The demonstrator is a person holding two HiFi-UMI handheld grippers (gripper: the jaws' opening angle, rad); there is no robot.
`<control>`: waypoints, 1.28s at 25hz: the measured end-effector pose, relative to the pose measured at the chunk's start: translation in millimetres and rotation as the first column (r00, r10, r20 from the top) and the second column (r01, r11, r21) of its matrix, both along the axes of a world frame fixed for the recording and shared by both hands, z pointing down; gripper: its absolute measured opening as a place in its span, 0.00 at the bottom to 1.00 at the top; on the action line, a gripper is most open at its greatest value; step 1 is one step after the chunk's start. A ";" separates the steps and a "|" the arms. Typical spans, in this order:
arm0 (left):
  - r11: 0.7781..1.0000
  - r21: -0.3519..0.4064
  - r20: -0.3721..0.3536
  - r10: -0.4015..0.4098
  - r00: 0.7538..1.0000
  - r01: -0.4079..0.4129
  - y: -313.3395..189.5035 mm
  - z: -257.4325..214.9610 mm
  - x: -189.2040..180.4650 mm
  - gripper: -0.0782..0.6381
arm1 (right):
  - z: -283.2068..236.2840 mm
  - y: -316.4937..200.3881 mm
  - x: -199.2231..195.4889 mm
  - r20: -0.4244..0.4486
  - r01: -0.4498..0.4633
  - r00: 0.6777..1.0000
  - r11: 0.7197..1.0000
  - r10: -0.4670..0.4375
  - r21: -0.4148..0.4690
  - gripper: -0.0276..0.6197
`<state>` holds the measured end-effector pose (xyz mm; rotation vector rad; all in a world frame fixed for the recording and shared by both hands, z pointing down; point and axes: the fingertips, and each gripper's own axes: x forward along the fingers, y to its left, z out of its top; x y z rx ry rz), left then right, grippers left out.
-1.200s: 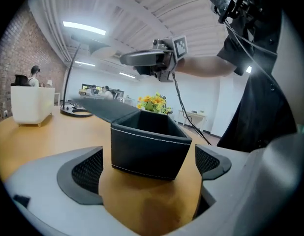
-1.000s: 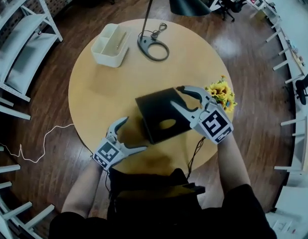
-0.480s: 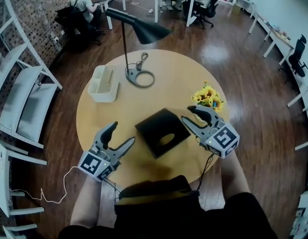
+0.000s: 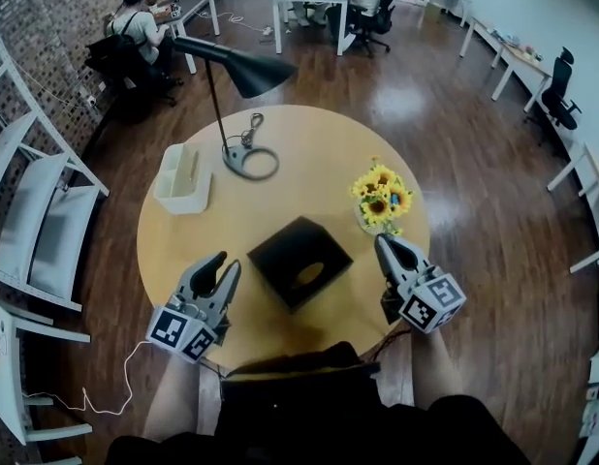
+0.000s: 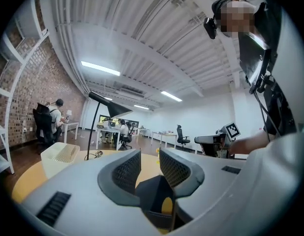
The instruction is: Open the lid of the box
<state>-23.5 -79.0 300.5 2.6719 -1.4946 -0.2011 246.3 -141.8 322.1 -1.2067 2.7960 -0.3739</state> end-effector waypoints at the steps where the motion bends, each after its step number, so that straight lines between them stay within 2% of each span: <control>1: 1.000 -0.012 -0.001 0.001 1.000 -0.001 2.5 3.4 -0.7 0.26 | 3.4 4.0 1.3 0.002 -0.006 1.000 1.000 0.006 -0.010 0.05; 7: 0.999 -0.031 -0.033 -0.037 0.999 0.036 15.2 11.3 -13.8 0.26 | 5.6 16.1 2.5 -0.017 -0.017 1.000 1.000 0.017 -0.004 0.05; 12: 0.997 -0.023 -0.012 -0.069 0.998 0.068 33.4 15.1 -22.0 0.26 | 8.6 22.8 3.4 0.028 -0.024 0.999 0.999 0.025 -0.043 0.05; 17: 0.994 -0.032 -0.014 -0.102 0.995 0.101 32.7 23.6 -35.5 0.26 | 11.7 15.0 -1.0 0.012 -0.015 1.000 0.999 0.016 -0.049 0.05; 20: 0.994 -0.029 -0.046 -0.104 0.994 0.102 33.1 23.7 -41.2 0.26 | 11.1 11.4 -0.9 0.022 -0.024 0.999 0.999 0.025 -0.046 0.05; 32: 0.992 -0.044 -0.056 -0.121 0.991 0.119 31.0 30.7 -52.8 0.26 | 17.0 6.7 -1.6 0.041 -0.043 0.998 0.996 0.046 -0.079 0.05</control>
